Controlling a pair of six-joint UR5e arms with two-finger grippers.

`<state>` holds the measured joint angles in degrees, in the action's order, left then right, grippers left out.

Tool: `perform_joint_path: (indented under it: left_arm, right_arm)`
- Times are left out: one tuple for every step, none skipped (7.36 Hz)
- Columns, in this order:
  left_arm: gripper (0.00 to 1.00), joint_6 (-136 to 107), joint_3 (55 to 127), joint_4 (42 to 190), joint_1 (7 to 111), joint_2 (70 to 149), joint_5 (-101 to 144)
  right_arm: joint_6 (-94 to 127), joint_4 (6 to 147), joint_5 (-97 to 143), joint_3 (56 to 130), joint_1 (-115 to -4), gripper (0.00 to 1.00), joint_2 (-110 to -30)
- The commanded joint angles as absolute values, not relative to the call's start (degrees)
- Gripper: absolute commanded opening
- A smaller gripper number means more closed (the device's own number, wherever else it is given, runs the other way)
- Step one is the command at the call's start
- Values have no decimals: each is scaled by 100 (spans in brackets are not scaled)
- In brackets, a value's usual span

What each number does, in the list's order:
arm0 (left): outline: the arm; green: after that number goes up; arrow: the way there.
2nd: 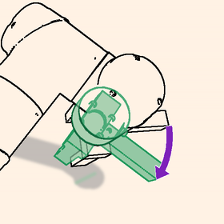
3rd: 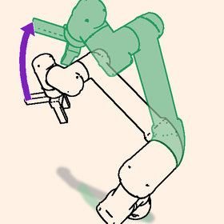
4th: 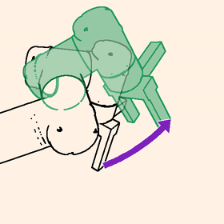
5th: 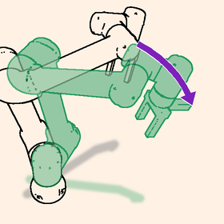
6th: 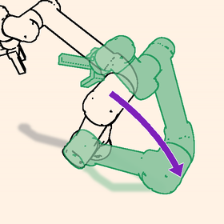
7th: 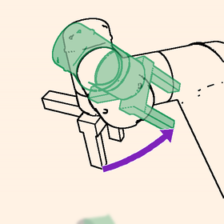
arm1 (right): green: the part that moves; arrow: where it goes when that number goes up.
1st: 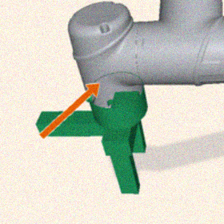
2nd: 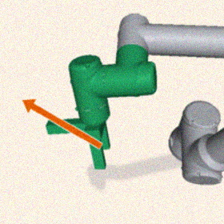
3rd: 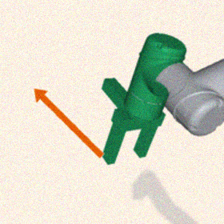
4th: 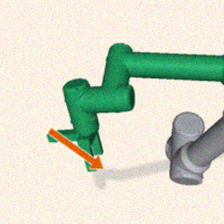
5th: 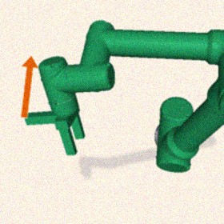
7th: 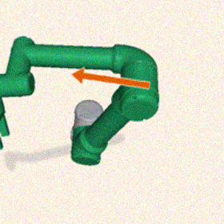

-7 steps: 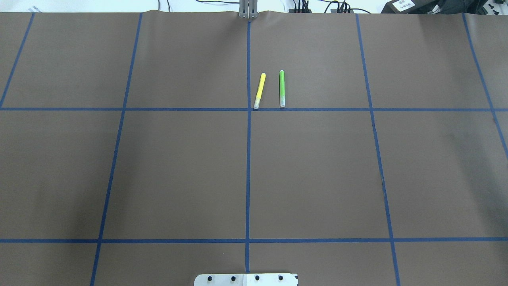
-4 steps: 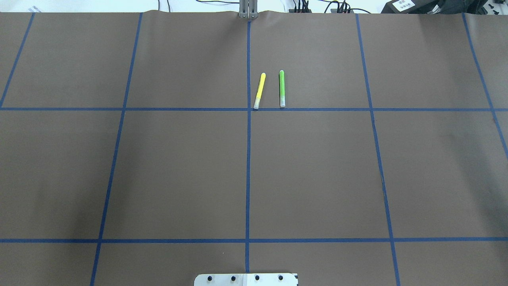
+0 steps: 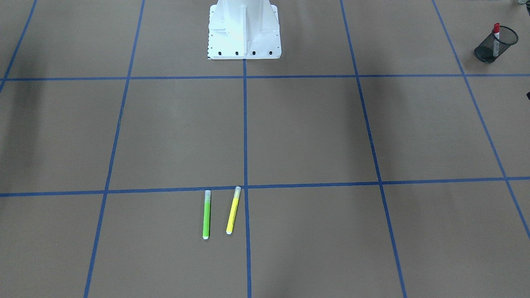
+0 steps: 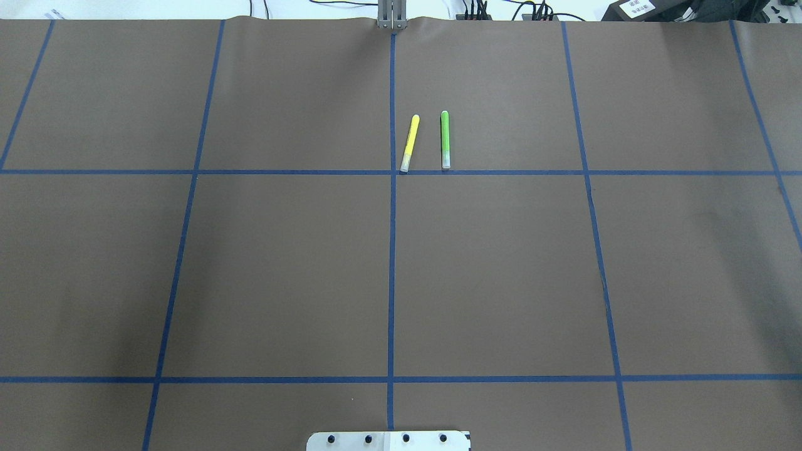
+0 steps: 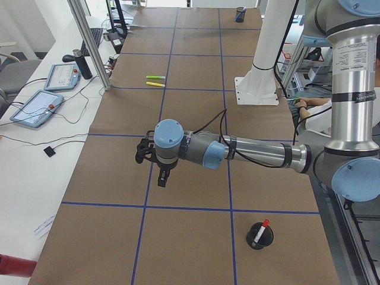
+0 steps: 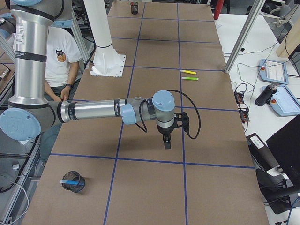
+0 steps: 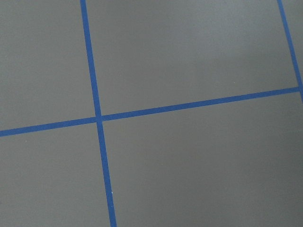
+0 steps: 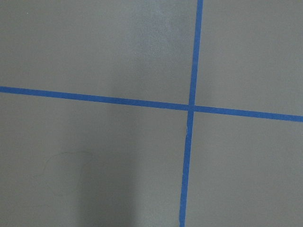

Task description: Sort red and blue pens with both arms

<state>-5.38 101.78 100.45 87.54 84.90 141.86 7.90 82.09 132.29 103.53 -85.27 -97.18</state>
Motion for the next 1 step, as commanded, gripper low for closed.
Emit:
perform_joint_path:
  left_arm:
    - [100, -545, 10195, 10046, 8754, 8490, 14177]
  right_arm:
    - [800, 8209, 13236, 10354, -8517, 100, -9729]
